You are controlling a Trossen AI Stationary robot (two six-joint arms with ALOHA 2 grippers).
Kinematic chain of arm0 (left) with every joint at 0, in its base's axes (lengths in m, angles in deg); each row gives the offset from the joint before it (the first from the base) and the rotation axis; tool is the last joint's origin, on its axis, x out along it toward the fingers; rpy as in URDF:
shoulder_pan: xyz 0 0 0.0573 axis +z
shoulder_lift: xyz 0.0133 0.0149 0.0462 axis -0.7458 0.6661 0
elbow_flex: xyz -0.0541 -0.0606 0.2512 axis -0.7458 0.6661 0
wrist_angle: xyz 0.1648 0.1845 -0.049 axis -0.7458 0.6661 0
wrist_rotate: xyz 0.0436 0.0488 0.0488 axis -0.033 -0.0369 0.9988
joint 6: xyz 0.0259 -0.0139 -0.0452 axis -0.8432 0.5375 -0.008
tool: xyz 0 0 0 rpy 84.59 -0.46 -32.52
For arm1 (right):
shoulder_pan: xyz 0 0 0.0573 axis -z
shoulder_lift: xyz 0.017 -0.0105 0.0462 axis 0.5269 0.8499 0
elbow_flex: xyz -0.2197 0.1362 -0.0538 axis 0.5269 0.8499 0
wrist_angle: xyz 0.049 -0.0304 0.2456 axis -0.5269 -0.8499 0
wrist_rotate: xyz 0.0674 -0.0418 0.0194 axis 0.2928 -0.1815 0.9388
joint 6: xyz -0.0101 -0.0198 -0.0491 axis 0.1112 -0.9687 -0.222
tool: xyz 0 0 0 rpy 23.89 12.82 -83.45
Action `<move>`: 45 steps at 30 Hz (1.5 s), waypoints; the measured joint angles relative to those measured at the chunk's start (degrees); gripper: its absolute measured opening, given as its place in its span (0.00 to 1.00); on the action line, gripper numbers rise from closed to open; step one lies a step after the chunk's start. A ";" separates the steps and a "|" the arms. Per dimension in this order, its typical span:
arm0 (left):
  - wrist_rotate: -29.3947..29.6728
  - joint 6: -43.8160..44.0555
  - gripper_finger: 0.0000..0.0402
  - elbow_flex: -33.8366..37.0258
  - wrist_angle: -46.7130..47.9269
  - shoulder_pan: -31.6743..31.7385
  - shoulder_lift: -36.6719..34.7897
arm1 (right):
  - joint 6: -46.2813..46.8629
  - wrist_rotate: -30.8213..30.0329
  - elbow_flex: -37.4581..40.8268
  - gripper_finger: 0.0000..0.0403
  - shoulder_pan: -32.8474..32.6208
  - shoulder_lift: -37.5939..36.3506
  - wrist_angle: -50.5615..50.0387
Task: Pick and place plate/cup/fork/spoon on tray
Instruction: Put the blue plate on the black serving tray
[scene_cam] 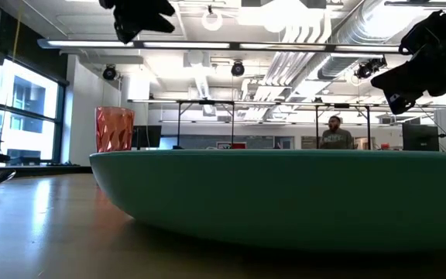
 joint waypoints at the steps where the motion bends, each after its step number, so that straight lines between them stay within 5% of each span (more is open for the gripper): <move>1: -0.07 1.14 0.36 0.00 -0.06 0.00 0.88 | 0.00 0.00 0.00 0.00 0.00 0.00 -0.12; 20: -0.39 13.43 0.39 0.00 -1.23 0.00 19.13 | 0.01 0.01 0.00 0.00 -0.01 0.00 -0.12; 45: -6.00 15.86 0.39 0.02 -8.93 -0.02 30.35 | 0.00 0.01 0.00 0.00 -0.01 0.09 -0.53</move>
